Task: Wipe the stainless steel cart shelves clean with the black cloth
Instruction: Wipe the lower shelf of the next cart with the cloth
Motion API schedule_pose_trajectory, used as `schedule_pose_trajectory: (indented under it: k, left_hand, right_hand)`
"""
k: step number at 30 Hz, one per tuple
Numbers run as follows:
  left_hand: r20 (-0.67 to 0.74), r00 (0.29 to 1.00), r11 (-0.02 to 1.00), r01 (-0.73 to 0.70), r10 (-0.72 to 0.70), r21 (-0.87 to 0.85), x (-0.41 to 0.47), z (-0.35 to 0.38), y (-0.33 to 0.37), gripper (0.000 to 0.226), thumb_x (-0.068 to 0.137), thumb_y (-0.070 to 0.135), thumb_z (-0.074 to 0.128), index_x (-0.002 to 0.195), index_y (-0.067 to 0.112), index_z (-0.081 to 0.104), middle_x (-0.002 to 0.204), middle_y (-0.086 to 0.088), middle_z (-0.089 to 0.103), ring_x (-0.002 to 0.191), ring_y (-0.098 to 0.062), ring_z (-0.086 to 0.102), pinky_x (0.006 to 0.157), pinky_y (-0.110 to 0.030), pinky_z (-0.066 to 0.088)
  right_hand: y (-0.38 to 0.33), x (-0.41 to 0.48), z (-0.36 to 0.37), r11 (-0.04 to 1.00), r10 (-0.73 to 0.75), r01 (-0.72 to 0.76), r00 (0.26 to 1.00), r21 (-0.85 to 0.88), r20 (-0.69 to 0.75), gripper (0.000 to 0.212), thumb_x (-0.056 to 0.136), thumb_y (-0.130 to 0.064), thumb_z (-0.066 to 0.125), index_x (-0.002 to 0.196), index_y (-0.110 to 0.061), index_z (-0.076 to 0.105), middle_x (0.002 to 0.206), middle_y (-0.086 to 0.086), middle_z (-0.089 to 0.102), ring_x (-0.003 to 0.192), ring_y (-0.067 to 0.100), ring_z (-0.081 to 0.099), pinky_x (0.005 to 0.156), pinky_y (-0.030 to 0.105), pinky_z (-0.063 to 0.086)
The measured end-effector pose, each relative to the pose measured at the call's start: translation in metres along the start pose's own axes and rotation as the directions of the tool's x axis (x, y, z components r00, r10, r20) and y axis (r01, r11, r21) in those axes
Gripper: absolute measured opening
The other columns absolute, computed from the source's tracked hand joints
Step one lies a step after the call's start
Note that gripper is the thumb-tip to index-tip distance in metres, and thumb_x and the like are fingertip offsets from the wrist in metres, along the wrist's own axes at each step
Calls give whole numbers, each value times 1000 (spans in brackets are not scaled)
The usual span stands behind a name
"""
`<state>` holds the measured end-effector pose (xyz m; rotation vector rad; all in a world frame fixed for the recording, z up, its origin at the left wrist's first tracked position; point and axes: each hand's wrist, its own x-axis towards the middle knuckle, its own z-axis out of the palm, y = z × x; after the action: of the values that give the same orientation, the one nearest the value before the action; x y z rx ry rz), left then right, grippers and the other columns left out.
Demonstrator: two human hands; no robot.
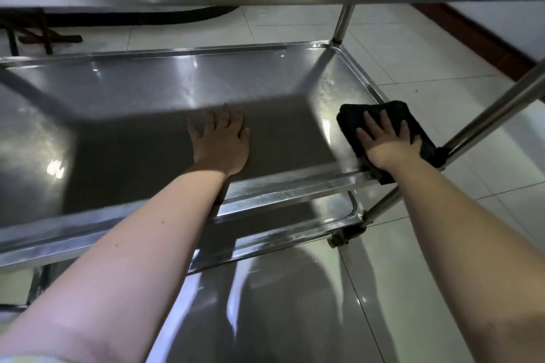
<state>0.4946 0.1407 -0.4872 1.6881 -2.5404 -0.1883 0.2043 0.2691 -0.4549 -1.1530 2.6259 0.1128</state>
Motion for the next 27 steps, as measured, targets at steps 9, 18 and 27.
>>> schedule_pose_trajectory:
  k: [9,18,27]
  left_hand:
    - [27,999,959,-15,24,-284,0,-19,-16,47,106,26,23,153,29,24,163,4,8,150,-27,3,115,-60,0]
    - [-140,985,937,-141,101,-320,-30,-63,-43,45,104,23,37,149,19,36,160,-10,22,148,-29,13,118,-38,3]
    - [111,992,997,62,-57,-48,-67,-13,48,60,97,58,24,153,43,7,163,8,-6,149,-22,-9,112,-60,-16]
  right_hand:
    - [-169,-86,45,989,-147,146,989,-9,-32,60,96,-61,12,150,-47,-10,161,-6,-19,144,45,-18,105,71,-14]
    - [-188,-111,26,809,-343,407,913,424,-223,49,101,-31,39,149,-35,33,161,-9,22,149,31,6,119,46,5]
    - [-112,-65,39,885,-384,403,915,233,-125,47,104,-39,29,151,-40,26,162,-14,14,149,19,6,118,42,2]
